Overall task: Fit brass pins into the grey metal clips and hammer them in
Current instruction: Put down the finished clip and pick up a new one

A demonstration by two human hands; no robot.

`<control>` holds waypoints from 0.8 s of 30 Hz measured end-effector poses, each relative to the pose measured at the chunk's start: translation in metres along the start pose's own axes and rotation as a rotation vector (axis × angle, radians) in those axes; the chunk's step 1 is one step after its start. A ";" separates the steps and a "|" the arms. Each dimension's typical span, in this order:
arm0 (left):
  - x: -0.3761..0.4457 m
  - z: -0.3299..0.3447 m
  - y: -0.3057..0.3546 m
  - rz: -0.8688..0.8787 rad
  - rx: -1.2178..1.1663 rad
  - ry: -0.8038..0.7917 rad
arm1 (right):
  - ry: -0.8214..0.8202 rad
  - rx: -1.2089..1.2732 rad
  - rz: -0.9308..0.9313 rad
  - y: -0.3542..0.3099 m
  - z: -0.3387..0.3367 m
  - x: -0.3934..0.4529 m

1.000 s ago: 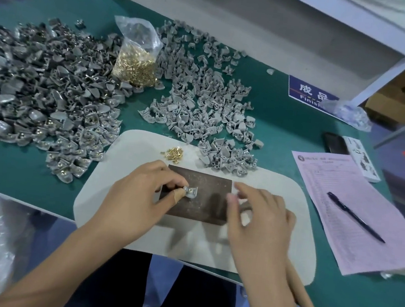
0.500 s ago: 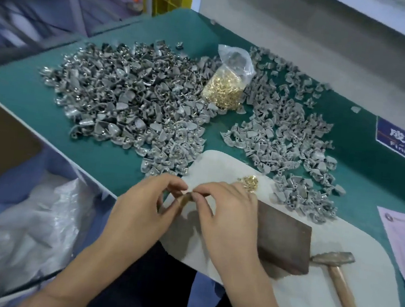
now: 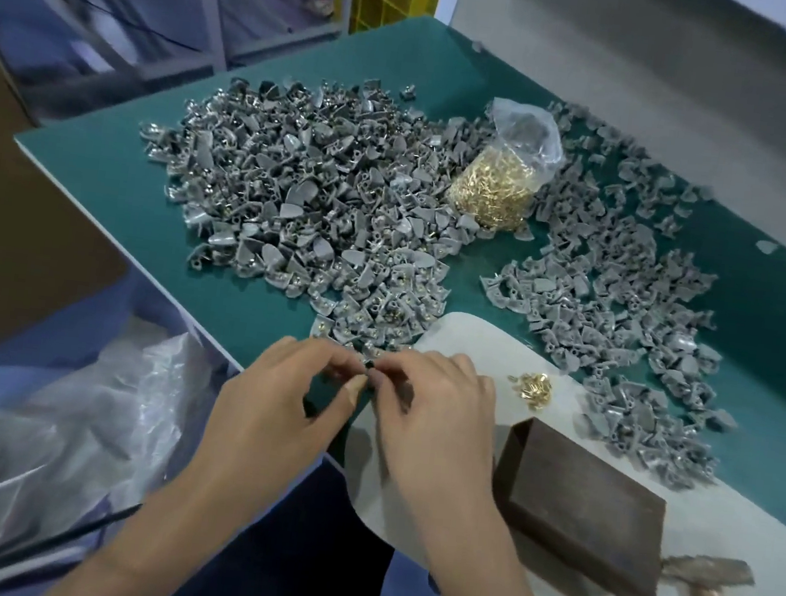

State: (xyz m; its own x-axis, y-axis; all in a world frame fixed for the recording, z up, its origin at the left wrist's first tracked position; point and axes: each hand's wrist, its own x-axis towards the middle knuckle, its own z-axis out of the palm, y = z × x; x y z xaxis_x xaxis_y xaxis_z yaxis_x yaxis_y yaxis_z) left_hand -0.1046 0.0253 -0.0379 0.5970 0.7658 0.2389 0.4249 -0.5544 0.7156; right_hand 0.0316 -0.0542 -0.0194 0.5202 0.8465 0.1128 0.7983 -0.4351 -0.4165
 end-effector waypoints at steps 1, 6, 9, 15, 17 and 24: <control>0.001 0.003 0.003 0.029 -0.033 -0.007 | 0.023 0.004 -0.004 0.002 -0.004 -0.003; 0.021 0.034 0.027 0.102 -0.124 -0.123 | 0.291 0.032 0.101 0.040 -0.038 -0.025; 0.044 0.060 0.045 0.141 -0.121 -0.260 | 0.411 0.057 0.202 0.077 -0.059 -0.043; 0.082 0.104 0.065 0.198 0.134 -0.367 | 0.531 0.216 0.358 0.126 -0.069 -0.074; 0.088 0.111 0.069 0.225 0.174 -0.356 | 0.554 0.260 0.356 0.127 -0.065 -0.078; 0.092 0.111 0.080 0.270 0.321 -0.378 | 0.608 0.254 0.337 0.129 -0.054 -0.077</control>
State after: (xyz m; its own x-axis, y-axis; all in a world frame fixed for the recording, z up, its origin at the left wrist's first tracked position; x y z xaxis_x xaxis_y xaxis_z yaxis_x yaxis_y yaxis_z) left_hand 0.0598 0.0153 -0.0319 0.8907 0.4453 0.0917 0.3731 -0.8311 0.4123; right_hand 0.1112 -0.1922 -0.0333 0.8596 0.3285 0.3914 0.5096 -0.4946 -0.7040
